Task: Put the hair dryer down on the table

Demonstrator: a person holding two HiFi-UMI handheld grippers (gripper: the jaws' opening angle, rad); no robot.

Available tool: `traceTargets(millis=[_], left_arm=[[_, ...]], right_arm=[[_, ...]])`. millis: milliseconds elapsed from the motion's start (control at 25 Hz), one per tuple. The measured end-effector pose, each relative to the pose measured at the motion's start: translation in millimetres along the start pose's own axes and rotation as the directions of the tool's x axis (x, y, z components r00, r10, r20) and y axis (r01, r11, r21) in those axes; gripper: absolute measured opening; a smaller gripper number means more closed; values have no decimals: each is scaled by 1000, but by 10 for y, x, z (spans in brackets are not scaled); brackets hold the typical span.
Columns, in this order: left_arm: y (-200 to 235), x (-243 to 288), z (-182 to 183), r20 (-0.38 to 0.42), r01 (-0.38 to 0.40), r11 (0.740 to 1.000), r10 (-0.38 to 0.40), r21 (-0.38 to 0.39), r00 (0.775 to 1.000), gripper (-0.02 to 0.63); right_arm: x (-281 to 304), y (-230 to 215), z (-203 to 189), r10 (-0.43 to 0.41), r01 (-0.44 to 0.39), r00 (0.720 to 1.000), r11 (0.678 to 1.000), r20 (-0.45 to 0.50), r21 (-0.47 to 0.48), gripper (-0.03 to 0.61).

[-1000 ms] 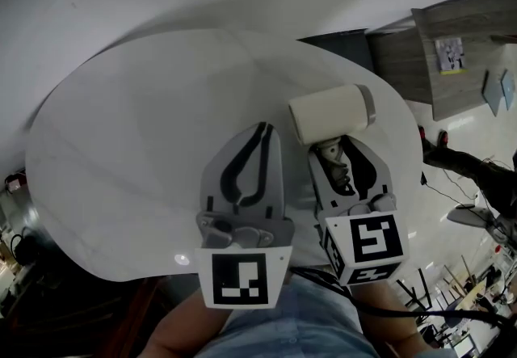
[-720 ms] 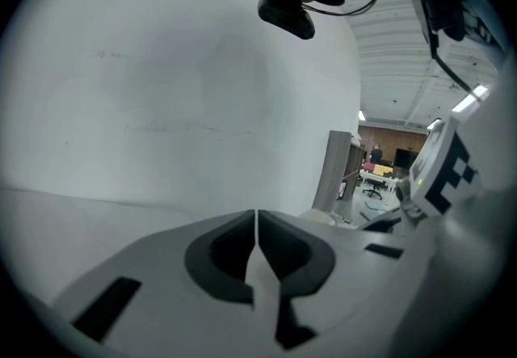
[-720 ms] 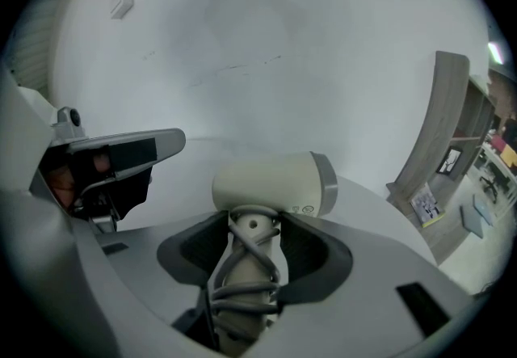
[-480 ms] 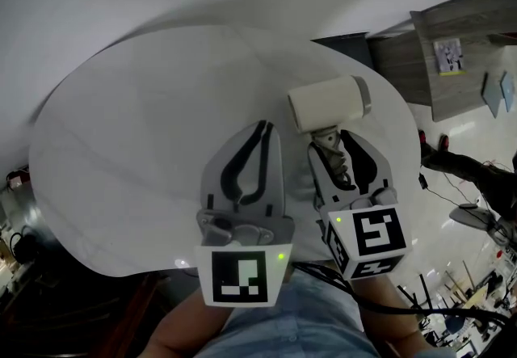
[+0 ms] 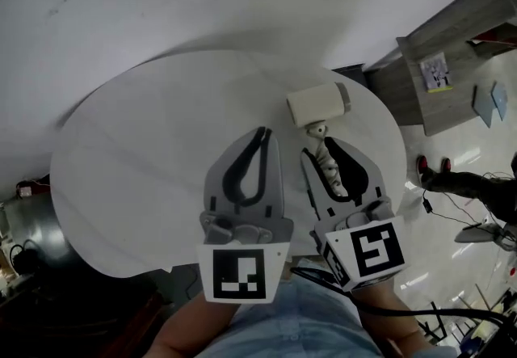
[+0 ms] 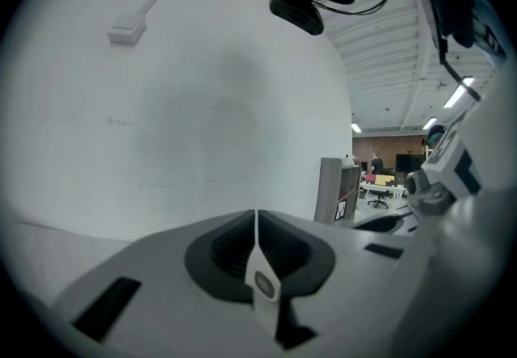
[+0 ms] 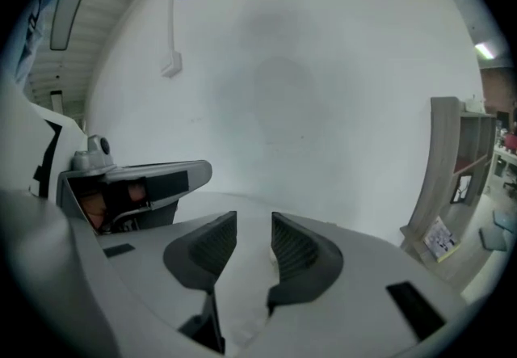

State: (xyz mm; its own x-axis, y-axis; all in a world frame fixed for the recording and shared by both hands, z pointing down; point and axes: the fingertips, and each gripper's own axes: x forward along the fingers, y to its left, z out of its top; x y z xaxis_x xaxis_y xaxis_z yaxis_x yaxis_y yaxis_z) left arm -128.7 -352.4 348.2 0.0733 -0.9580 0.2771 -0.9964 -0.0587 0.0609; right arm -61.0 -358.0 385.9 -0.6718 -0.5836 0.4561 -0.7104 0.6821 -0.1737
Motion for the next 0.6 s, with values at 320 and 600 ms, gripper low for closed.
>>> traceTargets(millis=[320,600], left_arm=[[-81,-467,666,153,-16,999,8,48,988,17],[-152,-714,961,223,-29,994,4,108,975,17]], right_arm=[[-459,418,646,45,-25,979,995,197,-100,23],[-672,569,984,55,-3,954,985,294,-173,11]])
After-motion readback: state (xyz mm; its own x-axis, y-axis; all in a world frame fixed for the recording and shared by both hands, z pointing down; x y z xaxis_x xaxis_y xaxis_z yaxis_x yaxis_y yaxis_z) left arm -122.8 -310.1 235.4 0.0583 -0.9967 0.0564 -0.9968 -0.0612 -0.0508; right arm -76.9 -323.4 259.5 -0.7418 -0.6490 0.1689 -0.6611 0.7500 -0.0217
